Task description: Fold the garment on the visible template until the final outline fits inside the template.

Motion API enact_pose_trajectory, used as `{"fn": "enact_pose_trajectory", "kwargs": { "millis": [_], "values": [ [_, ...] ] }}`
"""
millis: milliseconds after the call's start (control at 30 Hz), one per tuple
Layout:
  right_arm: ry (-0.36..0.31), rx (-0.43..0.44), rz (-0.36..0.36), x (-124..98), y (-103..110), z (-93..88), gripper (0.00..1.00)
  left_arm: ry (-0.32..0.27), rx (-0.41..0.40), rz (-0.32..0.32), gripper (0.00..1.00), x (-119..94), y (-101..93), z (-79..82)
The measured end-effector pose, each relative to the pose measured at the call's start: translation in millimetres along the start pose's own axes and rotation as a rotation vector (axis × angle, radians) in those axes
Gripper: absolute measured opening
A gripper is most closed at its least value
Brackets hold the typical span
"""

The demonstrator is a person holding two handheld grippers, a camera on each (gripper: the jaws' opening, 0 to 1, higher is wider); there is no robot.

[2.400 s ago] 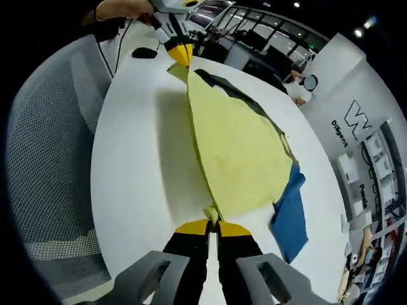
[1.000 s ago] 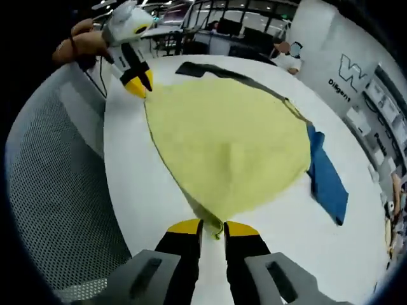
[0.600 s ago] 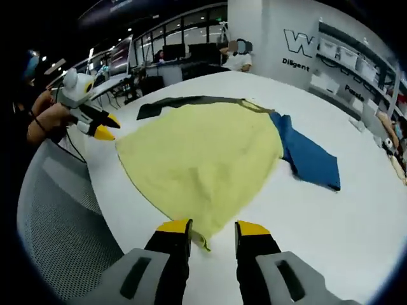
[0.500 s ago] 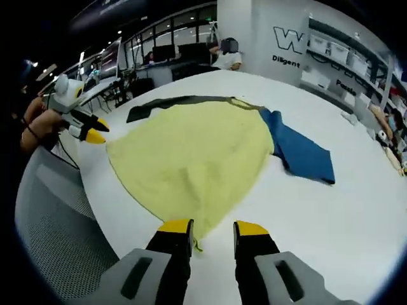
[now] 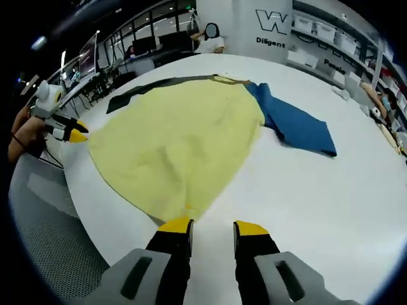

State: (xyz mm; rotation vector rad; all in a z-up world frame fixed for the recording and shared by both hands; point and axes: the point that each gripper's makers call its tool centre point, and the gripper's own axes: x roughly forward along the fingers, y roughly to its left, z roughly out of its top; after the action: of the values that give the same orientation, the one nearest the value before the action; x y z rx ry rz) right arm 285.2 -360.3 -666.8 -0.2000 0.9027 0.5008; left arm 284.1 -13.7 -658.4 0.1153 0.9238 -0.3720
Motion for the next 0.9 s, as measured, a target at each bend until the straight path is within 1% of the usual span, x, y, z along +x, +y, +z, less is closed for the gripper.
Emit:
{"fn": "enact_pose_trajectory", "kwargs": {
  "millis": [200,300,367,467,567,600,667,767,900],
  "values": [
    [0.018,-0.039,0.017,6,11,-1.8,0.19,0.005,0.003,-0.011,0.29,3,-3.9,-0.7],
    [0.039,-0.047,0.016,10,14,-5.2,0.19,0.008,0.0,-0.017,0.28,4,-6.0,-1.9],
    [0.042,-0.056,0.011,10,16,-5.7,0.17,0.013,0.001,-0.017,0.28,6,-6.1,-3.5],
    [0.075,-0.085,-0.007,13,18,-11.1,0.13,0.029,-0.005,-0.015,0.28,8,-5.0,-6.9],
    [0.068,-0.103,-0.014,13,17,-8.2,0.12,0.045,-0.016,-0.018,0.3,10,-6.0,-10.3],
    [0.066,-0.092,-0.016,14,17,-7.1,0.11,0.044,-0.016,-0.02,0.29,10,-6.2,-10.3],
    [0.066,-0.097,-0.01,15,20,-6.2,0.07,0.046,-0.022,-0.022,0.27,10,-6.8,-10.5],
    [0.063,-0.123,-0.007,16,23,-5.4,0.03,0.043,-0.022,-0.02,0.26,11,-5.4,-9.8],
    [0.063,-0.124,-0.011,16,21,-5.7,0.0,0.044,-0.027,-0.014,0.21,11,-2.4,-10.1]
  ]
}}
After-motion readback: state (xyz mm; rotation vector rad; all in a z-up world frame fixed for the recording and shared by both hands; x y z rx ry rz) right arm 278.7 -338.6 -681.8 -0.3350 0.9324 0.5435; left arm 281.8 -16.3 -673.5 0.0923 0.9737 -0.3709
